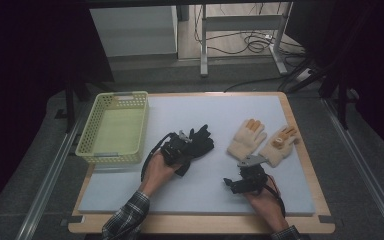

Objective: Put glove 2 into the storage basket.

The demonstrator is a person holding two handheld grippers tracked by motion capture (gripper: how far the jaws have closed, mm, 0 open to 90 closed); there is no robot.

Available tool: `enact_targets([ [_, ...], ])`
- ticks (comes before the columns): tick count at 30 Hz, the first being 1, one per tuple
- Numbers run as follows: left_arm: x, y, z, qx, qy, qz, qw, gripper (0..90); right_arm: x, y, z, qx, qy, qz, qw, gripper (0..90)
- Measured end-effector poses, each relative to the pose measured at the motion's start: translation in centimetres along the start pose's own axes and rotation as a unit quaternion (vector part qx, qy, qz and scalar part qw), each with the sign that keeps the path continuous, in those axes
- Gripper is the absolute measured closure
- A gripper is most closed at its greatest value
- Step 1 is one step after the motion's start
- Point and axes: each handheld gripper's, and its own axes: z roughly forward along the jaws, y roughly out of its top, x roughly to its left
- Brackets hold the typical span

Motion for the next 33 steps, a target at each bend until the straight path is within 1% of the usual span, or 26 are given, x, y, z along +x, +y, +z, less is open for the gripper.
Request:
enact_targets([
  [3, 0.2, 0.2, -0.4, -0.004, 0.003, -0.003, 1.0000, 64.4, 0.0, 0.0, 0.0, 0.000, 0.000, 0.000, 1.0000, 14.0],
  [4, 0.3, 0.4, -0.7, -0.007, 0.007, -0.010, 0.9999, 64.4, 0.0, 0.0, 0.0, 0.000, 0.000, 0.000, 1.0000, 14.0],
  [5, 0.4, 0.6, -1.0, -0.007, 0.007, -0.009, 0.9999, 64.3, 0.0, 0.0, 0.0, 0.000, 0.000, 0.000, 1.0000, 14.0],
  [6, 0.6, 1.0, -1.5, -0.007, 0.009, -0.015, 0.9998, 64.2, 0.0, 0.0, 0.0, 0.000, 0.000, 0.000, 1.0000, 14.0],
  [7, 0.6, 1.0, -1.5, -0.007, 0.009, -0.015, 0.9998, 64.1, 0.0, 0.0, 0.0, 0.000, 0.000, 0.000, 1.0000, 14.0],
  [8, 0.9, 1.3, -2.0, -0.008, 0.016, -0.021, 0.9996, 64.0, 0.0, 0.0, 0.0, 0.000, 0.000, 0.000, 1.0000, 14.0],
  [9, 0.9, 1.3, -2.0, -0.008, 0.016, -0.021, 0.9996, 63.9, 0.0, 0.0, 0.0, 0.000, 0.000, 0.000, 1.0000, 14.0],
  [10, 1.2, 1.7, -2.5, -0.010, 0.023, -0.027, 0.9993, 63.8, 0.0, 0.0, 0.0, 0.000, 0.000, -0.001, 1.0000, 14.0],
  [11, 1.2, 1.7, -2.5, -0.010, 0.023, -0.027, 0.9993, 63.8, 0.0, 0.0, 0.0, 0.000, 0.000, -0.001, 1.0000, 14.0],
  [14, 1.9, 2.3, -3.7, -0.014, 0.037, -0.035, 0.9986, 63.5, 0.0, 0.0, 0.0, 0.000, 0.000, -0.001, 1.0000, 14.0],
  [15, 1.9, 2.3, -3.7, -0.014, 0.037, -0.035, 0.9986, 63.5, 0.0, 0.0, 0.0, 0.000, 0.000, -0.001, 1.0000, 14.0],
  [16, 2.3, 2.5, -4.3, -0.014, 0.045, -0.038, 0.9981, 63.4, 0.0, 0.0, 0.0, 0.000, 0.000, -0.001, 1.0000, 14.0],
  [18, 2.8, 2.7, -4.8, -0.015, 0.054, -0.043, 0.9975, 63.2, 0.0, 0.0, 0.0, 0.000, 0.000, -0.001, 1.0000, 14.0],
  [19, 2.8, 2.7, -4.8, -0.015, 0.054, -0.043, 0.9975, 63.1, 0.0, 0.0, 0.0, 0.000, 0.000, -0.001, 1.0000, 14.0],
  [20, 3.2, 2.9, -5.3, -0.013, 0.061, -0.044, 0.9971, 63.0, 0.0, 0.0, 0.0, 0.000, 0.000, -0.001, 1.0000, 14.0],
  [21, 3.2, 2.9, -5.3, -0.013, 0.061, -0.044, 0.9971, 63.0, 0.0, 0.0, 0.0, 0.000, 0.000, -0.001, 1.0000, 14.0],
  [22, 3.7, 3.0, -5.8, -0.015, 0.068, -0.048, 0.9964, 62.9, 0.0, 0.0, 0.0, 0.000, 0.000, -0.001, 1.0000, 14.0],
  [24, 4.1, 3.0, -6.3, -0.015, 0.074, -0.052, 0.9958, 62.8, 0.0, 0.0, 0.0, 0.000, 0.000, -0.002, 1.0000, 14.0],
  [25, 4.1, 3.0, -6.3, -0.015, 0.074, -0.052, 0.9958, 62.7, 0.0, 0.0, 0.0, 0.000, 0.000, -0.002, 1.0000, 14.0],
  [27, 4.7, 3.1, -6.8, -0.016, 0.085, -0.057, 0.9947, 62.7, 0.0, 0.0, 0.0, 0.000, 0.000, -0.002, 1.0000, 14.0],
  [28, 5.2, 3.1, -7.3, -0.016, 0.091, -0.061, 0.9938, 62.7, 0.0, 0.0, 0.0, 0.000, 0.000, -0.002, 1.0000, 14.0],
  [33, 6.7, 2.9, -8.8, -0.023, 0.110, -0.077, 0.9907, 62.4, 0.0, 0.0, 0.0, 0.000, 0.000, -0.002, 1.0000, 14.0],
])
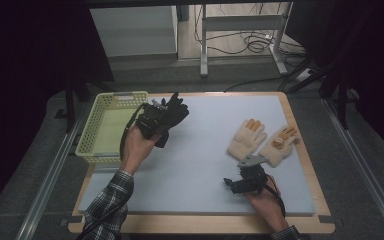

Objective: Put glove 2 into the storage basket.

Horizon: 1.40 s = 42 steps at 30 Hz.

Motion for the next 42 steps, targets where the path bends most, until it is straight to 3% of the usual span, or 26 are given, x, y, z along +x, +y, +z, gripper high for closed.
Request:
enact_targets([
  [6, 1.9, -0.2, -1.2, -0.003, 0.019, -0.016, 0.9997, 62.1, 0.0, 0.0, 0.0, -0.001, 0.000, 0.001, 1.0000, 14.0],
  [13, 5.4, -1.4, -2.5, -0.007, 0.045, -0.048, 0.9978, 62.1, 0.0, 0.0, 0.0, -0.001, 0.000, 0.001, 1.0000, 14.0],
  [20, 8.2, -3.1, -3.1, -0.014, 0.051, -0.076, 0.9957, 62.1, 0.0, 0.0, 0.0, -0.001, 0.000, 0.001, 1.0000, 14.0],
  [23, 10.0, -4.3, -3.3, -0.014, 0.063, -0.095, 0.9934, 62.1, 0.0, 0.0, 0.0, -0.001, 0.000, 0.001, 1.0000, 13.9],
  [24, 10.0, -4.3, -3.3, -0.014, 0.063, -0.095, 0.9934, 62.1, 0.0, 0.0, 0.0, -0.001, 0.000, 0.001, 1.0000, 13.9],
  [26, 11.2, -5.3, -3.4, -0.011, 0.080, -0.107, 0.9909, 62.1, 0.0, 0.0, 0.0, -0.001, 0.000, 0.001, 1.0000, 14.0],
  [30, 12.8, -6.6, -3.2, -0.006, 0.095, -0.124, 0.9876, 62.0, 0.0, 0.0, 0.0, -0.001, 0.000, 0.001, 1.0000, 14.0],
  [36, 14.7, -8.2, -2.4, 0.002, 0.105, -0.147, 0.9835, 61.3, 0.0, 0.0, 0.0, -0.001, 0.001, 0.001, 1.0000, 13.9],
  [39, 15.7, -9.0, -1.5, 0.016, 0.112, -0.161, 0.9805, 60.8, 0.0, 0.0, 0.0, -0.001, 0.001, 0.001, 1.0000, 13.9],
  [42, 16.3, -9.3, -0.9, 0.031, 0.114, -0.164, 0.9793, 60.3, 0.0, 0.0, 0.0, -0.001, 0.001, 0.001, 1.0000, 14.0],
])
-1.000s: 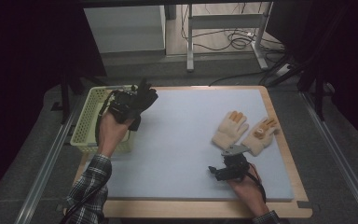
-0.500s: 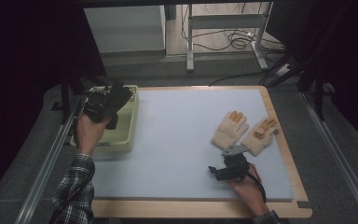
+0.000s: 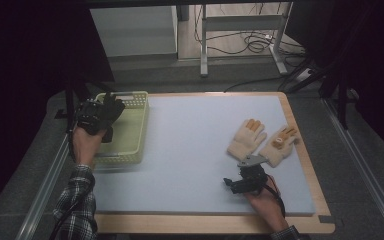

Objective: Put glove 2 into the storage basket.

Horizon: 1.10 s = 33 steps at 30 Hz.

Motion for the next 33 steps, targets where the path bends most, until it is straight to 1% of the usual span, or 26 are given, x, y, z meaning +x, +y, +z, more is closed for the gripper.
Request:
enact_targets([
  [2, 0.2, -0.1, 0.6, 0.010, 0.002, -0.001, 0.9999, 59.9, 0.0, 0.0, 0.0, 0.000, 0.000, 0.000, 1.0000, 14.0],
  [3, 0.3, -0.1, 1.1, 0.024, 0.005, -0.001, 0.9997, 59.5, 0.0, 0.0, 0.0, 0.000, 0.000, 0.000, 1.0000, 14.0],
  [6, 0.5, -0.1, 2.0, 0.047, 0.016, 0.003, 0.9988, 58.9, 0.0, 0.0, 0.0, 0.000, 0.000, 0.000, 1.0000, 13.9],
  [9, 0.7, 0.1, 2.7, 0.061, 0.022, 0.004, 0.9979, 58.4, 0.0, 0.0, 0.0, 0.000, 0.000, 0.000, 1.0000, 13.9],
  [10, 0.7, 0.1, 2.7, 0.061, 0.022, 0.004, 0.9979, 58.1, 0.0, 0.0, 0.0, 0.000, 0.000, 0.000, 1.0000, 13.9],
  [12, 0.7, 0.3, 3.4, 0.073, 0.025, 0.005, 0.9970, 57.7, 0.0, 0.0, 0.0, 0.000, 0.000, 0.000, 1.0000, 14.0],
  [13, 0.6, 0.4, 3.8, 0.083, 0.027, 0.005, 0.9962, 56.9, 0.0, 0.0, 0.0, 0.000, 0.000, 0.000, 1.0000, 13.9],
  [14, 0.6, 0.4, 3.8, 0.083, 0.027, 0.005, 0.9962, 56.1, 0.0, 0.0, 0.0, 0.000, 0.000, 0.000, 1.0000, 13.9],
  [15, 0.5, 0.5, 4.4, 0.100, 0.024, 0.009, 0.9946, 53.9, 0.0, 0.0, 0.0, 0.000, 0.000, 0.000, 1.0000, 13.9],
  [18, 0.4, 0.6, 5.1, 0.123, 0.022, 0.012, 0.9921, 46.8, 0.0, 0.0, 0.0, 0.000, 0.000, 0.000, 1.0000, 14.0],
  [19, 0.3, 0.5, 5.2, 0.130, 0.024, 0.012, 0.9911, 40.6, 0.0, 0.0, 0.0, 0.000, 0.000, 0.000, 1.0000, 13.9],
  [20, 0.3, 0.5, 5.2, 0.130, 0.024, 0.012, 0.9911, 35.2, 0.0, 0.0, 0.0, 0.000, 0.000, 0.000, 1.0000, 14.0],
  [21, 0.4, 0.5, 5.3, 0.137, 0.025, 0.011, 0.9902, 28.6, 0.0, 0.0, 0.0, 0.000, 0.000, 0.000, 1.0000, 14.0],
  [23, 0.6, 0.6, 5.0, 0.137, 0.017, 0.005, 0.9904, 20.9, 0.0, 0.0, 0.0, 0.000, 0.000, 0.000, 1.0000, 14.0],
  [25, 0.6, 0.6, 4.8, 0.134, 0.018, 0.004, 0.9908, 13.1, 0.0, 0.0, 0.0, 0.000, 0.000, 0.000, 1.0000, 14.0],
  [26, 0.7, 0.8, 4.2, 0.129, 0.008, 0.002, 0.9916, 11.5, 0.0, 0.0, 0.0, 0.000, 0.000, 0.000, 1.0000, 14.0],
  [27, 0.8, 0.9, 3.9, 0.123, 0.004, 0.000, 0.9924, 9.3, 0.0, 0.0, 0.0, 0.000, 0.000, -0.001, 1.0000, 13.9],
  [28, 0.8, 0.9, 3.9, 0.123, 0.004, 0.000, 0.9924, 8.0, 0.0, 0.0, 0.0, 0.000, 0.000, 0.000, 1.0000, 13.9],
  [29, 0.9, 1.0, 3.1, 0.110, -0.002, 0.000, 0.9939, 7.1, 0.0, 0.0, 0.0, 0.000, 0.000, 0.000, 1.0000, 14.0],
  [30, 0.9, 1.0, 3.1, 0.110, -0.002, 0.000, 0.9939, 6.6, 0.0, 0.0, 0.0, 0.000, 0.000, 0.000, 1.0000, 14.0],
  [31, 1.1, 1.1, 2.4, 0.096, -0.016, -0.005, 0.9952, 5.9, 0.0, 0.0, 0.0, 0.000, 0.000, -0.001, 1.0000, 13.9],
  [32, 1.1, 1.1, 2.4, 0.096, -0.016, -0.005, 0.9952, 5.6, 0.0, 0.0, 0.0, 0.000, 0.000, -0.001, 1.0000, 13.9],
  [33, 1.3, 1.2, 1.7, 0.082, -0.034, -0.006, 0.9960, 5.2, 0.0, 0.0, 0.0, 0.000, 0.000, -0.001, 1.0000, 14.0],
])
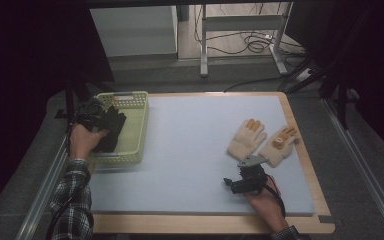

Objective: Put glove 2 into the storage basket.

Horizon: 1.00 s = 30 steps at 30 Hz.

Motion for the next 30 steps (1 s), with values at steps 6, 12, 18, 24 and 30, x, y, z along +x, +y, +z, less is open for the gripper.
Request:
enact_targets([
  [6, -0.5, -0.4, -1.2, -0.041, -0.032, 0.011, 0.9986, 4.7, 0.0, 0.0, 0.0, 0.000, 0.000, 0.000, 1.0000, 14.0],
  [12, -1.2, -1.0, -1.6, -0.068, -0.058, 0.025, 0.9957, 3.3, 0.0, 0.0, 0.0, 0.000, 0.000, 0.000, 1.0000, 14.0],
  [18, -2.2, -1.5, -2.3, -0.099, -0.081, 0.046, 0.9907, 2.1, 0.0, 0.0, 0.0, 0.000, 0.000, 0.000, 1.0000, 14.0],
  [24, -4.1, -1.8, -3.3, -0.125, -0.083, 0.089, 0.9846, 0.2, 0.0, 0.0, 0.0, 0.000, 0.000, 0.000, 1.0000, 13.9],
  [30, -6.1, -2.1, -4.0, -0.146, -0.101, 0.113, 0.9776, 0.1, 0.0, 0.0, 0.0, 0.001, 0.000, 0.000, 1.0000, 14.0],
])
